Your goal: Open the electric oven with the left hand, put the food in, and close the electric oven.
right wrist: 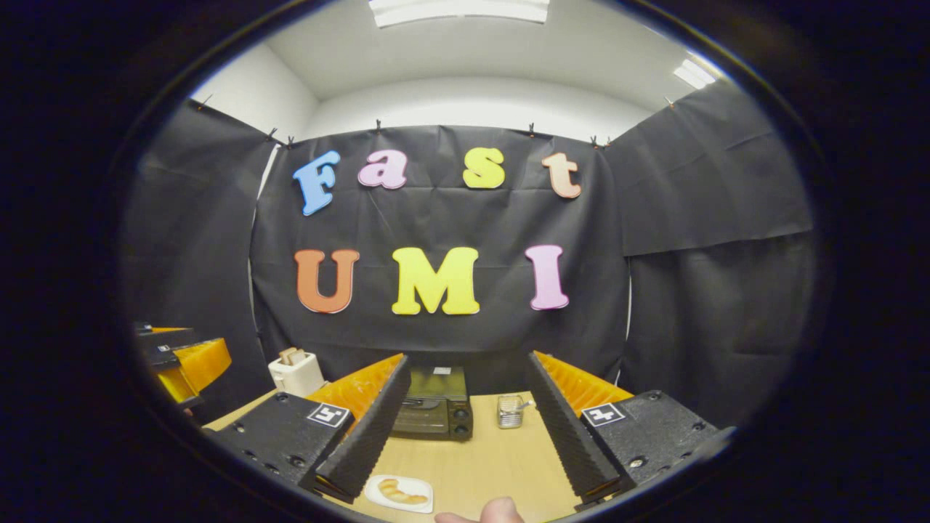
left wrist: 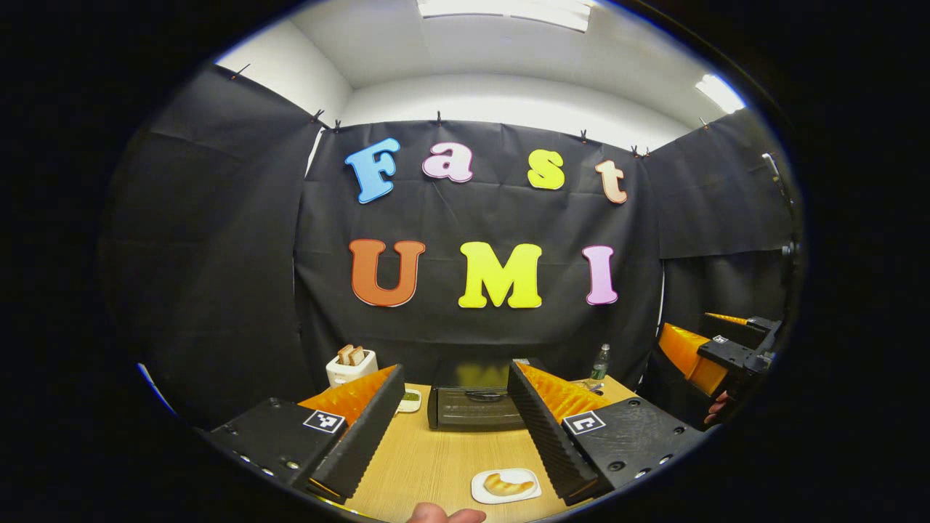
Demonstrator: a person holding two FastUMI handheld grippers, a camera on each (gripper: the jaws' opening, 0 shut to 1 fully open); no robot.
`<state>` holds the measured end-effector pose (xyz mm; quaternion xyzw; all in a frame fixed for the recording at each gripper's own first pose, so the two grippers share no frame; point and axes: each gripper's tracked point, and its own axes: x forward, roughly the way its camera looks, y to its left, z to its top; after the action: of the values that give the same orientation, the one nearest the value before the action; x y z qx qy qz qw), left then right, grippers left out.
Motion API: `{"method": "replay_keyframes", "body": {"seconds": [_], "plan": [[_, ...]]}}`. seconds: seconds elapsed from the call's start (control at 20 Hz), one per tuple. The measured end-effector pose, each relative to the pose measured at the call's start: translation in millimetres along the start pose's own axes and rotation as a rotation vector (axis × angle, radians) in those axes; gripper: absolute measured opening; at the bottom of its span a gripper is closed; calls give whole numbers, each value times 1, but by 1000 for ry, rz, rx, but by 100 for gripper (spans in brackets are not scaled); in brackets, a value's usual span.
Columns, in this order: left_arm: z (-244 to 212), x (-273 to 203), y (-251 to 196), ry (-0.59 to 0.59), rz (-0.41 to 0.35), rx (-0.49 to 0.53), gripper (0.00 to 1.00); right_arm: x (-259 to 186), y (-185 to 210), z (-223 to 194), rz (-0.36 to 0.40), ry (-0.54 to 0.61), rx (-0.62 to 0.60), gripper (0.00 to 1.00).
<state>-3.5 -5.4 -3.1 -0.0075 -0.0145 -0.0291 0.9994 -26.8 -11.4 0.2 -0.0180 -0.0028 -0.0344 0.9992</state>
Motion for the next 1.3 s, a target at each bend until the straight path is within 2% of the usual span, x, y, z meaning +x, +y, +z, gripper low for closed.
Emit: {"method": "replay_keyframes", "body": {"seconds": [0.25, 0.6, 0.75, 1.05, 1.3], "plan": [[-5, 4, -6, 8, -14, 1, 93, -1, -13, -10, -30, 31, 6, 100], [-11, 23, -25, 34, -45, 8, 93, 15, -24, -14, -5, 55, -5, 100], [-15, 38, -31, 49, -39, 9, 94, 30, -37, -15, -19, 50, 10, 100], [-22, 94, -49, 80, -62, 45, 94, 69, -59, -24, -6, 53, 55, 100], [-56, 153, -81, 165, -71, 3, 94, 96, -103, -50, -47, 89, 77, 100]]}}
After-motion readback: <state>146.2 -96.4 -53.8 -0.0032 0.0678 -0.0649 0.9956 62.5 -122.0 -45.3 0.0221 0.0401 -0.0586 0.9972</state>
